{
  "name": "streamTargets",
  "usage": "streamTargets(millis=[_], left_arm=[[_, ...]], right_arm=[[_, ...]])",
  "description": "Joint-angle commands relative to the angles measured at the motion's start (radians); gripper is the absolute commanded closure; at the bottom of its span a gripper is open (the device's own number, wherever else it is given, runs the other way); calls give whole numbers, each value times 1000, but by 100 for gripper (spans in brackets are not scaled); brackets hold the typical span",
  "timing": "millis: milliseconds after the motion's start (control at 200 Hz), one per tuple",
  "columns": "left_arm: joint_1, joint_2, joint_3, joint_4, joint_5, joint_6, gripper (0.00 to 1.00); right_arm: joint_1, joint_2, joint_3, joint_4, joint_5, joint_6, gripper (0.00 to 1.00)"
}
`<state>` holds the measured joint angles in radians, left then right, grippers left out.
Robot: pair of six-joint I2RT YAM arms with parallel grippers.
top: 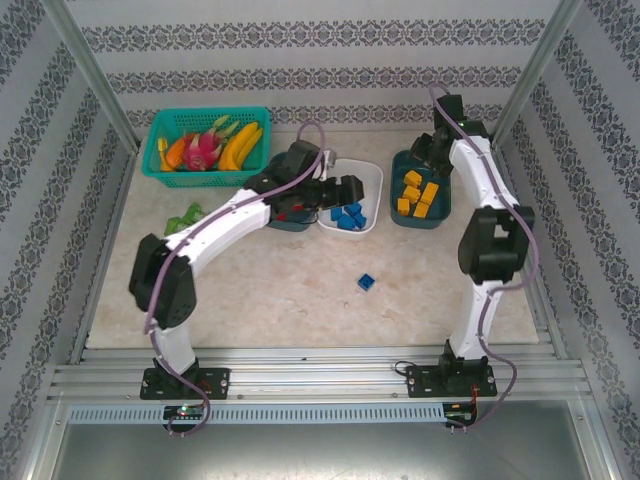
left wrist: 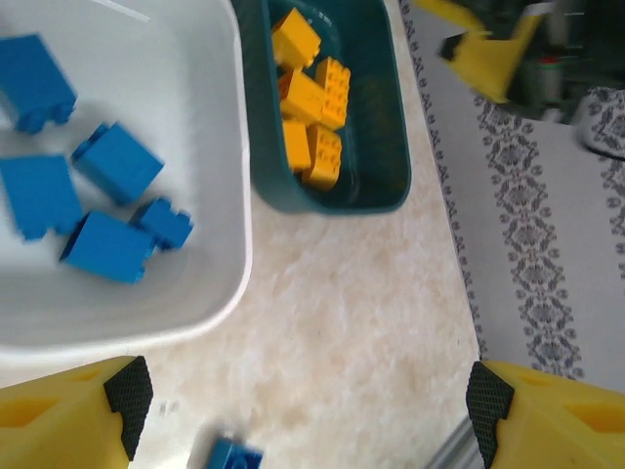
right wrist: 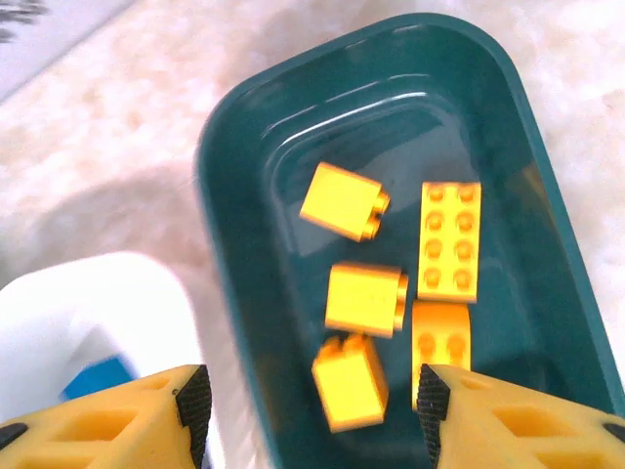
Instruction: Sort the legos into containers by color
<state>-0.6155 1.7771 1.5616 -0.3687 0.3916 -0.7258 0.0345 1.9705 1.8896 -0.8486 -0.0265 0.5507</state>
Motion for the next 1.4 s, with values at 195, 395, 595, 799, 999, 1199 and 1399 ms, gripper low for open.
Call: streamTargets(millis=[195, 395, 595, 799, 999, 1199, 1399], left_arm=[[-25, -380, -373, -88, -29, 92, 14], [-54, -584, -603, -131, -24, 91, 13], [-67, -736, -765, -118, -26, 45, 13], [-67, -820, -832, -130, -37, 18, 12], [-67, -867, -836, -160, -60, 11, 12], [-67, -885, -834, -164, -73, 0, 12], [-67, -886, -830, -156, -83, -8, 12]], right_arm=[[303, -545, -623, 4, 77, 195, 31], [524, -748, -958, 66, 82, 509, 28], [633, -680, -1047, 159, 103, 658, 26], [641, -545, -1005, 206, 115, 678, 23], [634, -447, -978, 264, 113, 686, 26], [625, -363, -957, 269, 93, 692, 38], [617, -323, -942, 250, 100, 678, 45]])
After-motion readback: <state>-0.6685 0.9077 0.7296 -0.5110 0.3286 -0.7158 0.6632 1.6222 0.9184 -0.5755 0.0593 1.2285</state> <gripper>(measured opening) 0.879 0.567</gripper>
